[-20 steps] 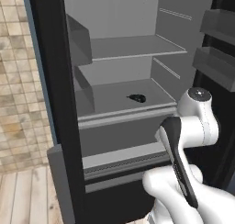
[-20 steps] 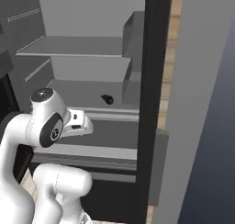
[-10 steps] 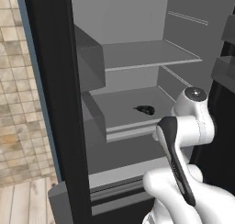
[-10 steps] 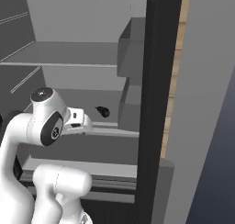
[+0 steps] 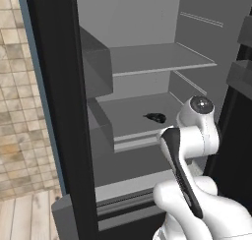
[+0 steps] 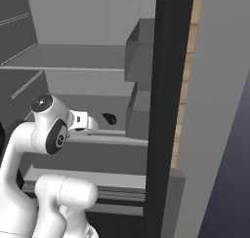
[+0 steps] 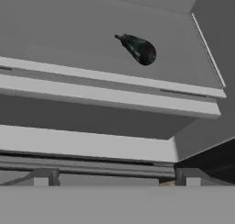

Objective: Place one eggplant and one chicken drumstick in each tupperware on the nearby counter, to pack two identical lunches.

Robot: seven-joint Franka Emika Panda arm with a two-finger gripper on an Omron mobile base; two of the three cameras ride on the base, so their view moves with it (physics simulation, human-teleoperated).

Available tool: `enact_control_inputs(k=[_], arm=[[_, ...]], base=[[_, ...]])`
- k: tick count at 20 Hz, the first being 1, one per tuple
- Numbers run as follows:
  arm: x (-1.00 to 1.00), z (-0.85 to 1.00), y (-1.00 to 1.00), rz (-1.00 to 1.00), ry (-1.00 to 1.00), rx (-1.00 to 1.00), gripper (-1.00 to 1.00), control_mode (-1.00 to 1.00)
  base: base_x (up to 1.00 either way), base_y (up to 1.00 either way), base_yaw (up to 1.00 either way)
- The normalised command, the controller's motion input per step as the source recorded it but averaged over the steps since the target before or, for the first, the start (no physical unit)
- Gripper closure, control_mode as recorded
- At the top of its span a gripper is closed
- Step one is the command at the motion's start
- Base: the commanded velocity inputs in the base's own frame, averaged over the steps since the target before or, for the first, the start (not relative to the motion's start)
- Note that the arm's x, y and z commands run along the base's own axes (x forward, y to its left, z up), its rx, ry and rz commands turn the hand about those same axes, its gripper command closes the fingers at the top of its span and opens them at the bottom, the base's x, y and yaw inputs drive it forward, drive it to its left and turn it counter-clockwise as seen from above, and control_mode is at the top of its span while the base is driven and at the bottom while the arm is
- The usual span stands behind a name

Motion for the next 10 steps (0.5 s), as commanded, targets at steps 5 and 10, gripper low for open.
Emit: enact_control_inputs(k=[5, 10], arm=[[0.34, 0.0, -0.09, -0.09, -0.09, 0.0, -1.0, -1.0], [0.2, 0.0, -0.31, -0.05, -0.01, 0.0, -1.0, -1.0]], base=[[0.0, 0.0, 0.0], [0.0, 0.0, 0.0]])
